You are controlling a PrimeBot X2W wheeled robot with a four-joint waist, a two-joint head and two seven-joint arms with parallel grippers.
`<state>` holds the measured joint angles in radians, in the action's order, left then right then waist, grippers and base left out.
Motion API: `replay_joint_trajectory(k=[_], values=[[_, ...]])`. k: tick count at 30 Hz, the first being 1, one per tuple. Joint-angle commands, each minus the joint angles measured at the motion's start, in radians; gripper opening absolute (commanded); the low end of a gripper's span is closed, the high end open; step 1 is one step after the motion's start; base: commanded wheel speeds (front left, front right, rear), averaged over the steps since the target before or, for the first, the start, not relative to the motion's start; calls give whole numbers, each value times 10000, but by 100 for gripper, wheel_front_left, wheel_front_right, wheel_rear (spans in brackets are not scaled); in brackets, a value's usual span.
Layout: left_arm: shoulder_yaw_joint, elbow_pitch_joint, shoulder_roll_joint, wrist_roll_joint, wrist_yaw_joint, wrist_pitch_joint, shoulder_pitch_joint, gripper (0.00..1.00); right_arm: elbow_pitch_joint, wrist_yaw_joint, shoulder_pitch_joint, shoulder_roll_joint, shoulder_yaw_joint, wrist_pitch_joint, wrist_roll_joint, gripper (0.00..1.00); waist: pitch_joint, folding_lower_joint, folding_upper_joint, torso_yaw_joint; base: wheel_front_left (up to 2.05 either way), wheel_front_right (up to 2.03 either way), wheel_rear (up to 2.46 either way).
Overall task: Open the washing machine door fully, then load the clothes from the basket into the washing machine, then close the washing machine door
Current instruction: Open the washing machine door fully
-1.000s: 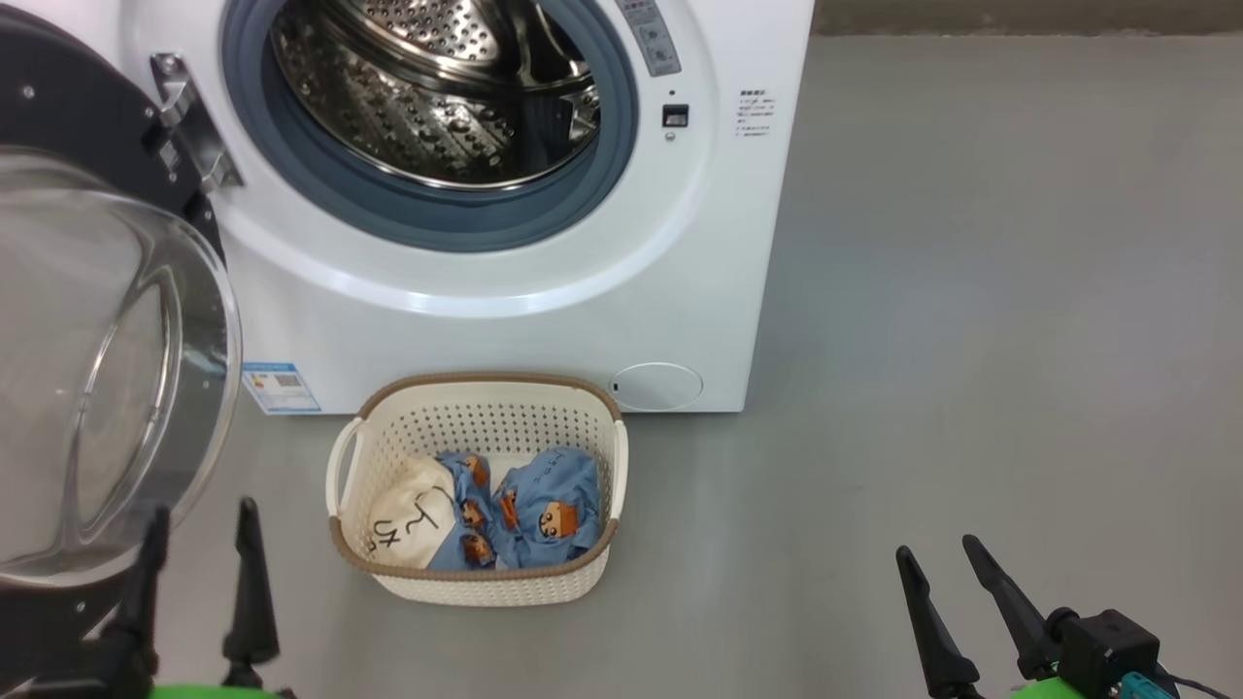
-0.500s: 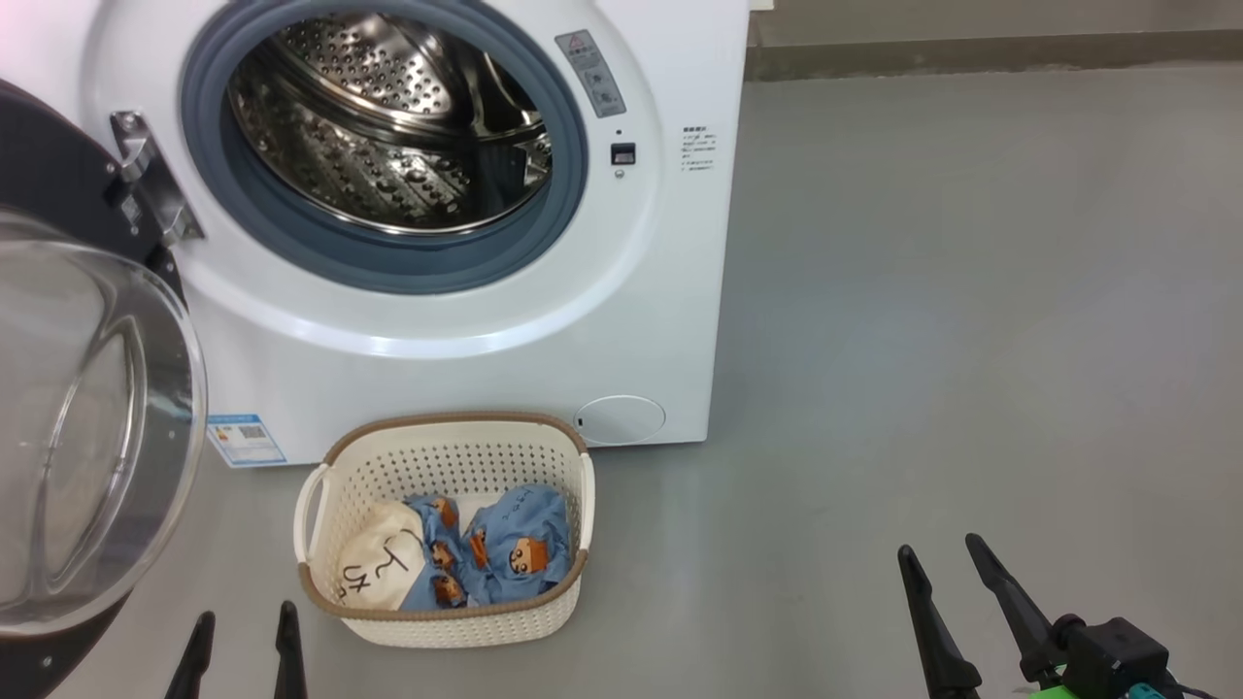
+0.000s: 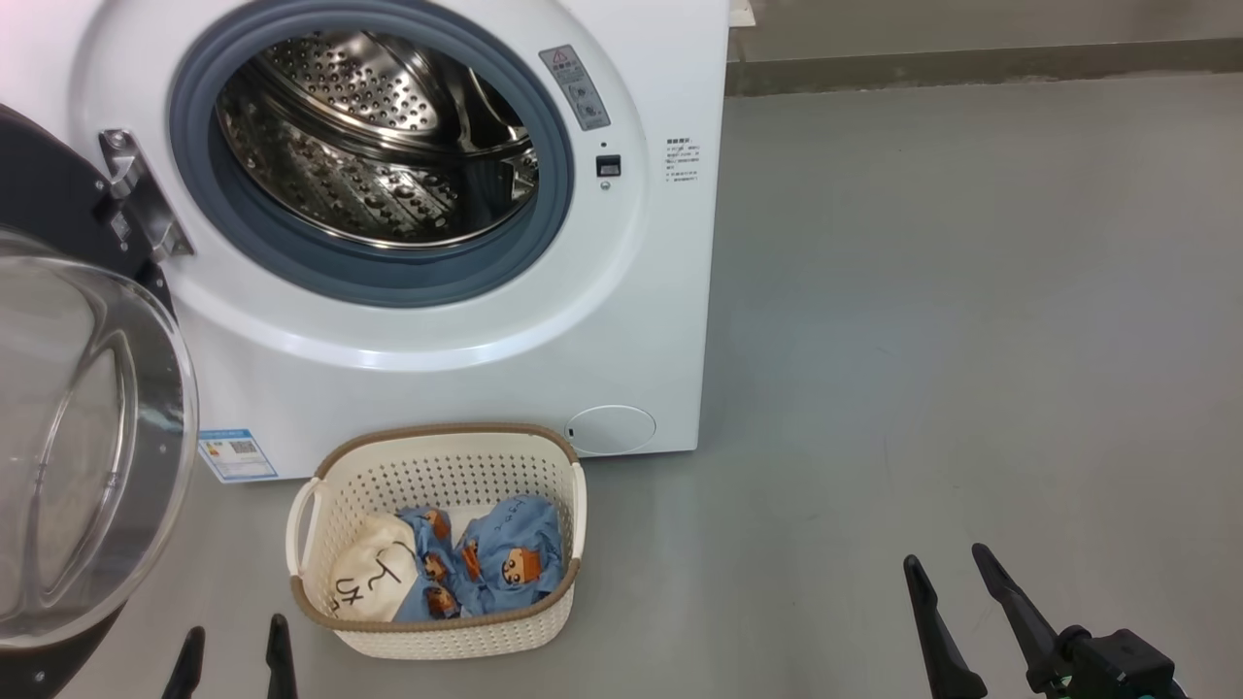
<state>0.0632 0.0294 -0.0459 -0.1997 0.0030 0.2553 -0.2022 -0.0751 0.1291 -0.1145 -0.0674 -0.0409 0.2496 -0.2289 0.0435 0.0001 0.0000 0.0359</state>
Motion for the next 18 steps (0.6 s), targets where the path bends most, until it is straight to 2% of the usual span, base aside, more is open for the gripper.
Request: replay_joint_trajectory(k=[1, 18], values=[[337, -329, -47, -67, -39, 63, 230, 100, 288, 16, 217, -48, -187, 122, 139, 100, -9, -1, 0, 15, 0, 0, 0], [543, -53, -50, 176, -238, 64, 333, 100, 216, 16, 316, 13, -122, 122, 195, 100, -64, -1, 0, 111, 0, 0, 0]])
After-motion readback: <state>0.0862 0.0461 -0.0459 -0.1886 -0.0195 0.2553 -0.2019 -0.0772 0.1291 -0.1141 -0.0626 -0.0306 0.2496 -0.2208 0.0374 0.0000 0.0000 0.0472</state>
